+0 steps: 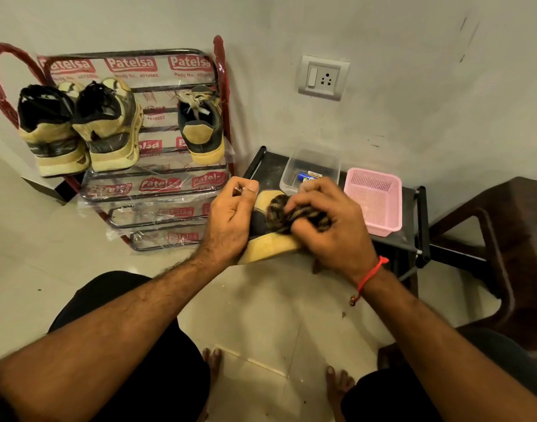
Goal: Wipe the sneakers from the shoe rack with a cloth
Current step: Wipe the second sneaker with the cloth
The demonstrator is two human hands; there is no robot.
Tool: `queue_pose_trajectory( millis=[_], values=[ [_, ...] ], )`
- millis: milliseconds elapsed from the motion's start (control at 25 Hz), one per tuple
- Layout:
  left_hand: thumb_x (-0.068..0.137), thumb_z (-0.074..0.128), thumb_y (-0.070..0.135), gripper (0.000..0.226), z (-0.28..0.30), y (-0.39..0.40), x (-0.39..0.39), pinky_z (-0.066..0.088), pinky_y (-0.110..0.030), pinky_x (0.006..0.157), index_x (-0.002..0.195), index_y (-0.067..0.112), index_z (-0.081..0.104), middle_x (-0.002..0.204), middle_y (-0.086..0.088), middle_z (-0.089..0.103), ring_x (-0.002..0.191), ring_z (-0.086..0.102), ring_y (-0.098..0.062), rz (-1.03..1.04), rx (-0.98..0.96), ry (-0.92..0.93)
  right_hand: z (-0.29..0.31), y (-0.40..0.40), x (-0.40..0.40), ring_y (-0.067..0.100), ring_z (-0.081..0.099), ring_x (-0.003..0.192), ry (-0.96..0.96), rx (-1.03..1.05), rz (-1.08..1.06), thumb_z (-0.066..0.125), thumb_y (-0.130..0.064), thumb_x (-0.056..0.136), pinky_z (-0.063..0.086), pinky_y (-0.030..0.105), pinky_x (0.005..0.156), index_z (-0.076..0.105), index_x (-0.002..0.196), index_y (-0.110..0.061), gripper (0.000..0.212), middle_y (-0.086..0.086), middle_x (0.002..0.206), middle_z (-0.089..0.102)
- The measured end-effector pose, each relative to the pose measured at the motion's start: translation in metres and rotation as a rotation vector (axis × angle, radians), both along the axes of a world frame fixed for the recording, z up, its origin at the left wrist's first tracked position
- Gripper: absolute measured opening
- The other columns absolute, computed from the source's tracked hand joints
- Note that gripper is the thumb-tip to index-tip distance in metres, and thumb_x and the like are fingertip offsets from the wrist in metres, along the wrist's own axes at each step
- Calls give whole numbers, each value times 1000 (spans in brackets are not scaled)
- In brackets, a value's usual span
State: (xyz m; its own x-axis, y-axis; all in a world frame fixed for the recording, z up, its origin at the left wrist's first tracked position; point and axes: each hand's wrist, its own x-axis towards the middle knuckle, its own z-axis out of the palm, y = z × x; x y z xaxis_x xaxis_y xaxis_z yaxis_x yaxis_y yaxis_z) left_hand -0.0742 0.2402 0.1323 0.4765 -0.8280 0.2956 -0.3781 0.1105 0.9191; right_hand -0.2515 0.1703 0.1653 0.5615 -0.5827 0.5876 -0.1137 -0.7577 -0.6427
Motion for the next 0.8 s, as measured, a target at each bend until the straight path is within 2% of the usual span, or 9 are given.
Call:
queue_pose_trajectory(
  millis=[120, 200, 280, 400, 480, 520, 600, 720, 800],
  values=[
    [86, 55, 74, 54, 9, 3, 1, 54, -36, 77, 88, 21, 66, 101, -2, 64, 91, 66, -16, -36, 176, 129, -12, -24, -3, 7, 64, 93, -31, 257, -203, 62, -14, 80, 54, 32, 87, 74, 87, -15, 15, 1, 97, 67],
    [75, 67, 71, 55, 21, 7, 6, 56, -35, 88, 100, 22, 70, 116, 2, 64, 108, 65, -19, -129, 284, 223, -17, -31, -2, 14, 69, 97, -172, 560, -223, 62, -3, 87, 57, 35, 86, 75, 91, -16, 18, 4, 99, 72],
    [70, 74, 58, 54, 33, 16, 14, 55, -33, 95, 116, 31, 63, 121, 7, 67, 114, 64, -13, -261, 387, 266, -18, -28, 3, 18, 71, 98, -225, 683, -158, 60, 3, 90, 57, 32, 84, 75, 93, -16, 24, 6, 99, 75],
    [76, 76, 46, 39, 42, 33, 27, 47, -37, 107, 111, 39, 61, 144, 7, 45, 131, 47, -12, -357, 584, -62, -19, -22, 12, 14, 71, 96, -158, 623, -111, 61, 3, 91, 55, 21, 79, 76, 95, -14, 23, 1, 97, 75],
    [83, 77, 38, 28, 42, 46, 35, 49, -41, 106, 109, 32, 66, 138, 7, 47, 126, 50, -13, -309, 591, -263, -20, -22, 20, 11, 71, 96, -159, 615, -106, 61, 2, 92, 55, 20, 79, 75, 98, -12, 21, 0, 98, 75],
    [85, 77, 33, 25, 42, 53, 39, 53, -42, 102, 108, 30, 66, 129, 8, 54, 119, 56, -12, -267, 556, -268, -20, -22, 24, 11, 71, 96, -196, 636, -104, 60, 1, 93, 54, 20, 80, 74, 100, -11, 20, 0, 99, 75],
    [86, 76, 27, 23, 47, 72, 45, 57, -36, 94, 107, 29, 66, 115, 10, 65, 107, 64, -7, -167, 472, -175, -19, -22, 38, 13, 71, 95, -375, 799, -97, 58, -1, 96, 55, 22, 79, 71, 105, -11, 18, 0, 99, 75],
    [85, 75, 27, 25, 58, 99, 58, 60, -28, 82, 107, 32, 65, 106, 14, 71, 99, 69, 2, -21, 366, -43, -14, -24, 63, 24, 69, 97, -697, 1230, -10, 55, -14, 100, 59, 39, 80, 63, 124, -4, 27, 13, 113, 71],
    [79, 72, 37, 29, 67, 112, 65, 61, -26, 77, 107, 36, 64, 103, 29, 70, 97, 69, 4, 46, 325, -7, -13, -26, 75, 24, 69, 99, -793, 1401, 77, 54, -23, 100, 58, 41, 83, 58, 134, -5, 38, 17, 125, 66]
  ],
)
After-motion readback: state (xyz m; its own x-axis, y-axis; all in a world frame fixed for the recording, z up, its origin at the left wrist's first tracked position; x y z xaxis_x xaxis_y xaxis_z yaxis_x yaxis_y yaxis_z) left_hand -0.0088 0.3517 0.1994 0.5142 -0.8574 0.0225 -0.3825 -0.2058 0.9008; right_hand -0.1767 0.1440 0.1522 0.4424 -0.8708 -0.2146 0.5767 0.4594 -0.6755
